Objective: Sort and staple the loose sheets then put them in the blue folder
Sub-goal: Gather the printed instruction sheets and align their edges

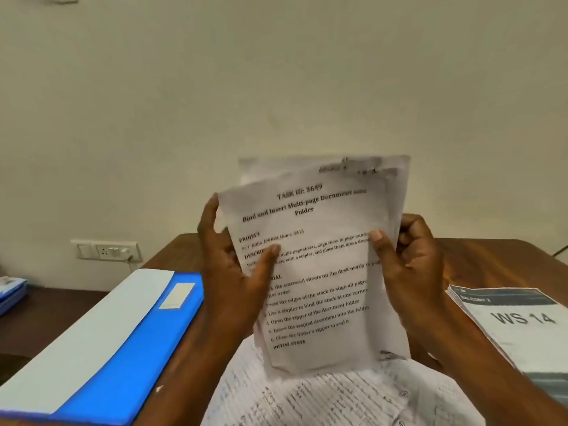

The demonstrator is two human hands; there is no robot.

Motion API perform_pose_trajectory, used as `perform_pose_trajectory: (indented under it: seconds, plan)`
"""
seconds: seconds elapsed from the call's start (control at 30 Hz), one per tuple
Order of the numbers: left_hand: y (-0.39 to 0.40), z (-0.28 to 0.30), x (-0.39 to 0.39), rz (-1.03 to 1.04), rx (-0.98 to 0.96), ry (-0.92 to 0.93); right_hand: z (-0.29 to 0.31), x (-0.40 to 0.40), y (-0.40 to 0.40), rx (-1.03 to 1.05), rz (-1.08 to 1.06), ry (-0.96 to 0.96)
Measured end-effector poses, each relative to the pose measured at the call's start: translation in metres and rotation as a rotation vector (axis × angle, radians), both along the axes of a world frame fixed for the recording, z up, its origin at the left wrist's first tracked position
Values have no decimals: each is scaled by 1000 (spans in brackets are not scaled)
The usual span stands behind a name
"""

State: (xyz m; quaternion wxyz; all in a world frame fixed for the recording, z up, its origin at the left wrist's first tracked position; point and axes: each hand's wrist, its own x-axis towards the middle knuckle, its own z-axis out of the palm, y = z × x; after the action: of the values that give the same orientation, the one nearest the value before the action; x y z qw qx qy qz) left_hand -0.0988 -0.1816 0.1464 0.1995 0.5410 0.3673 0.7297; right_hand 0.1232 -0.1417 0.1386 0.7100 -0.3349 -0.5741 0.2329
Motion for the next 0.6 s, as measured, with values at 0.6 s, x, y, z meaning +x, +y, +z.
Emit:
perform_pose_trajectory:
  seconds: [0.6]
  plan:
    - [3, -96, 19, -185, -487, 84, -96, 8, -12, -436, -2, -117]
